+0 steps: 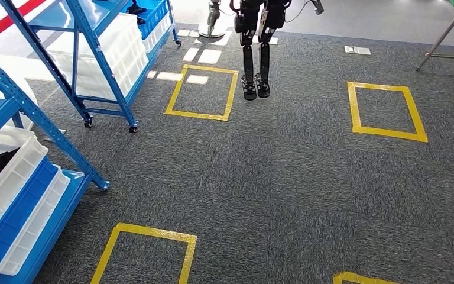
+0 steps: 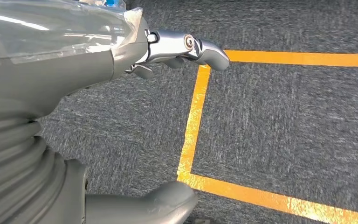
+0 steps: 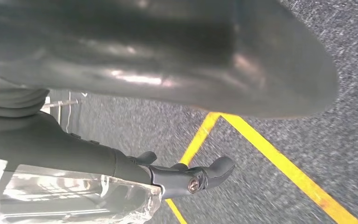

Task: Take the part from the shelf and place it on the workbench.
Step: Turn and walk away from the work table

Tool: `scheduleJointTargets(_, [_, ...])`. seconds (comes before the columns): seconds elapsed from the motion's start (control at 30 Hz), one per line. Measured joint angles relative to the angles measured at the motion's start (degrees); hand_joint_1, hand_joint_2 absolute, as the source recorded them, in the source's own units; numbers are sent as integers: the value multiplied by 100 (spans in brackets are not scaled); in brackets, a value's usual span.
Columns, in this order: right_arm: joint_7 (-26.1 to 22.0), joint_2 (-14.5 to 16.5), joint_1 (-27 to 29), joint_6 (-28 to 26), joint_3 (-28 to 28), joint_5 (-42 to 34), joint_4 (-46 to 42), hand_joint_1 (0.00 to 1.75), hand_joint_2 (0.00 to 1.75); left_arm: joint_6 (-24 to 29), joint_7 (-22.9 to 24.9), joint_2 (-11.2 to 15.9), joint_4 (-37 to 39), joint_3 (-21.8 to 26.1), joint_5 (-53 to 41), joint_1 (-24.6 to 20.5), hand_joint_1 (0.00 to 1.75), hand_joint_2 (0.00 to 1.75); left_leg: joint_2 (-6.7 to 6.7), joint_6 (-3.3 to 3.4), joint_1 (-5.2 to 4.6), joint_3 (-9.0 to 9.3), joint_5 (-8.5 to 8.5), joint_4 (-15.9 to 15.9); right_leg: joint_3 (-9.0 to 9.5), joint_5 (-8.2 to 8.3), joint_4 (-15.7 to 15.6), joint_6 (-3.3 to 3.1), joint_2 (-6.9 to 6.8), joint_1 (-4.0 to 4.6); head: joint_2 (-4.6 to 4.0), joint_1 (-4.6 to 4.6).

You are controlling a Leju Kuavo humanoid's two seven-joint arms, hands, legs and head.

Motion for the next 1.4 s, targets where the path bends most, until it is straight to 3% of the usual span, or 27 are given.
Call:
scheduleJointTargets(0.07, [0,-1,-11,0,7,0,0,0,0,1,-4,-2,0,-1,1,-14,0,175,196,33,-18,346,225,-649,24,-29,8,35,-82,45,0,4])
scheduleJointTargets(0.1, [0,-2,-14,0,8,0,0,0,0,1,-6,-4,0,-1,1,-20,0,175,240,56,-35,408,254,-781,32,-41,8,60,-123,68,0,5])
scheduleJointTargets(0.17, [0,-3,-22,0,11,-1,0,0,0,2,-9,-4,0,-1,-1,-24,0,175,117,116,-65,397,273,-816,55,-54,-3,118,-211,90,0,15])
scheduleJointTargets(0.2, [0,-7,-27,1,14,-1,0,0,0,2,-9,-8,0,-1,-2,-23,0,175,64,155,-67,407,295,-842,48,-79,24,148,-182,82,0,16])
scheduleJointTargets(0.27, [3,-5,-29,11,17,-1,1,0,0,2,5,-13,0,-1,-4,-32,0,175,-46,242,-50,421,350,-898,-85,-273,348,169,63,58,0,24])
scheduleJointTargets(0.33, [30,0,-13,25,18,-2,3,0,0,2,30,-12,0,-1,-9,-46,0,175,-173,286,-44,402,375,-908,-438,-616,1088,140,317,27,0,31])
scheduleJointTargets(0.4, [75,0,7,44,18,-2,4,0,0,2,57,-9,0,-1,-18,-49,0,175,-325,291,-49,390,381,-903,-714,-790,1646,162,374,19,0,31])
scheduleJointTargets(0.43, [93,-1,11,56,18,-2,4,0,0,2,69,-9,0,-1,-24,-46,0,175,-401,289,-49,393,382,-899,-705,-730,1614,204,384,16,0,32])
scheduleJointTargets(0.47, [102,-1,11,66,19,-2,4,0,0,2,77,-11,0,-1,-35,-44,0,175,-475,283,-47,399,383,-895,-583,-580,1345,256,406,4,0,31])
scheduleJointTargets(0.53, [107,1,-2,75,20,-2,6,0,0,1,81,-14,0,-1,-60,-45,0,175,-611,246,-53,402,380,-873,-220,-229,533,337,575,-37,0,36])
scheduleJointTargets(0.6, [106,7,-20,76,25,-1,8,0,0,-1,83,-13,0,-1,-72,-47,0,175,-702,189,-74,384,376,-852,-45,-69,97,306,698,-48,0,34])
scheduleJointTargets(0.7, [107,9,-38,75,57,-1,9,0,0,-2,85,-4,0,1,-74,-39,0,175,-769,109,-55,337,383,-841,-14,-28,58,173,589,-39,0,32])
scheduleJointTargets(0.77, [107,8,-42,74,85,-1,8,0,0,-2,87,-2,1,0,-74,-39,0,175,-566,65,-36,217,206,-589,-10,-5,43,78,485,-54,0,13])
scheduleJointTargets(0.83, [112,8,-31,74,103,0,8,0,0,-3,90,-8,2,-1,-77,-48,0,175,-286,28,-33,-93,-179,94,-14,-11,40,6,360,-19,0,-14])
scheduleJointTargets(0.87, [120,7,-20,74,109,0,8,0,0,-3,92,-9,2,-2,-79,-50,0,175,-224,14,-28,-265,-341,462,-17,-18,41,-11,290,-1,0,-21])
scheduleJointTargets(0.9, [132,5,-12,74,112,0,8,0,0,-3,99,-9,2,-2,-80,-49,0,175,-192,7,-25,-380,-411,705,-19,-23,42,-18,219,14,0,-19])
scheduleJointTargets(0.93, [144,4,-9,74,115,0,8,0,0,-3,109,-9,2,-1,-80,-46,0,175,-174,8,-25,-397,-375,749,-20,-27,42,-23,154,23,0,-21])
scheduleJointTargets(0.97, [153,5,-11,74,120,0,9,0,0,-4,119,-8,2,-1,-80,-43,0,175,-151,17,-26,-288,-236,549,-16,-31,42,-26,96,27,0,-20])
scheduleJointTargets(1.07, [163,13,-24,74,138,0,8,0,0,-13,132,-7,2,-1,-83,-51,0,175,84,81,-63,307,205,-550,12,-54,45,-14,-53,60,0,-16])
scheduleJointTargets(1.13, [171,20,-29,74,148,-1,8,0,0,-22,137,-7,2,-1,-93,-61,0,175,150,123,-107,413,237,-794,19,-69,45,23,-131,85,0,-11])
scheduleJointTargets(1.2, [180,27,-37,74,151,-2,8,0,0,-25,151,-8,2,-1,-109,-60,0,175,35,185,-108,410,280,-842,19,-82,43,75,-195,93,0,-13])
scheduleJointTargets(1.27, [184,30,-43,78,154,-2,7,0,0,-26,168,-13,2,-1,-125,-59,0,175,-69,262,-80,443,346,-930,-64,-209,248,103,-42,87,0,-4])
scheduleJointTargets(1.33, [187,29,-31,89,155,-2,8,0,0,-27,178,-15,2,-1,-142,-65,0,175,-168,307,-60,455,388,-969,-350,-506,878,79,236,56,0,13])
scheduleJointTargets(1.4, [196,24,-2,96,156,-3,9,0,0,-32,180,-14,2,-1,-167,-67,0,175,-300,318,-54,447,397,-964,-681,-734,1553,88,349,30,0,20])
